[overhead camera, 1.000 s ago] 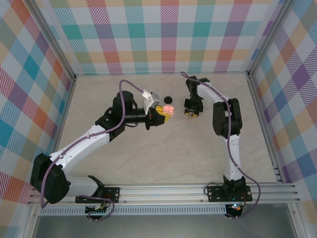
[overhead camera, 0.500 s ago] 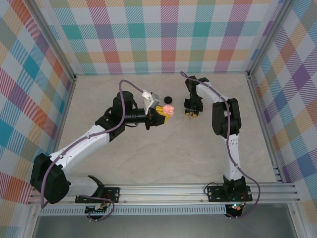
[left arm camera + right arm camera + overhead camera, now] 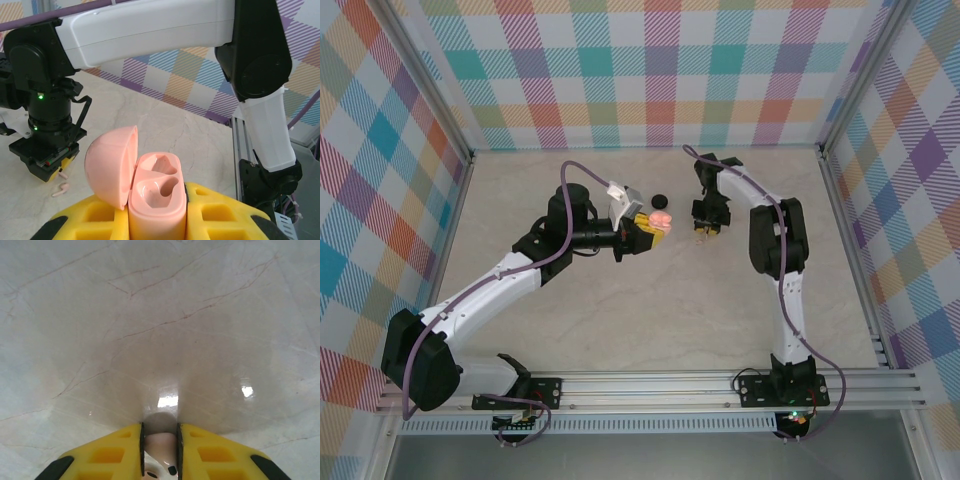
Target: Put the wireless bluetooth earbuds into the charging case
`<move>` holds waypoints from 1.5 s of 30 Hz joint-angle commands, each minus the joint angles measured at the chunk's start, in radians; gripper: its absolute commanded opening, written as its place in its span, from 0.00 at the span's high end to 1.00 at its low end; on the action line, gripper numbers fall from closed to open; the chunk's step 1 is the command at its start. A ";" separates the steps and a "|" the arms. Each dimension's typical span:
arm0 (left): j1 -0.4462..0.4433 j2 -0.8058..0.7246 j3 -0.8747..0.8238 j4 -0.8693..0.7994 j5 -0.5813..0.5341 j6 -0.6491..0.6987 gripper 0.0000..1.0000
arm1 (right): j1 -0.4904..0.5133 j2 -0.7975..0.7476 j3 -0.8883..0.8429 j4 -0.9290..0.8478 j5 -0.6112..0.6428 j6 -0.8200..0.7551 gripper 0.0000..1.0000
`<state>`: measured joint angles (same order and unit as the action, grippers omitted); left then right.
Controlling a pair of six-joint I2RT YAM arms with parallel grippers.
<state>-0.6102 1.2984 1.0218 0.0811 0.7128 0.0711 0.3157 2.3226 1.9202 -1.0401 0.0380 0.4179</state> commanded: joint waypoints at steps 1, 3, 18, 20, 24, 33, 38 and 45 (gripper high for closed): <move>0.004 -0.006 -0.015 0.013 -0.023 -0.007 0.90 | -0.004 -0.056 -0.056 0.051 -0.051 -0.020 0.76; 0.004 0.001 -0.017 0.014 -0.040 -0.018 0.90 | -0.013 -0.089 -0.088 0.085 -0.075 -0.021 0.76; 0.004 0.109 -0.070 0.174 -0.199 -0.199 0.90 | -0.077 -0.384 -0.391 0.368 -0.323 0.014 0.77; 0.004 0.125 -0.082 0.207 -0.212 -0.218 0.89 | -0.078 -0.427 -0.420 0.396 -0.355 0.020 0.77; 0.004 0.144 -0.100 0.252 -0.223 -0.226 0.90 | -0.078 -0.516 -0.471 0.454 -0.417 0.033 0.77; 0.004 0.172 -0.116 0.291 -0.244 -0.200 0.90 | -0.078 -0.698 -0.568 0.540 -0.524 0.044 0.76; 0.004 0.187 -0.114 0.308 -0.249 -0.199 0.90 | -0.076 -0.780 -0.612 0.576 -0.571 0.055 0.76; 0.004 0.198 -0.115 0.331 -0.240 -0.164 0.90 | -0.063 -0.894 -0.633 0.609 -0.609 0.056 0.75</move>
<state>-0.6102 1.4914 0.9184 0.3511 0.4694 -0.1253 0.2417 1.4815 1.2926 -0.4812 -0.5228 0.4652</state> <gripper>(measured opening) 0.218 0.252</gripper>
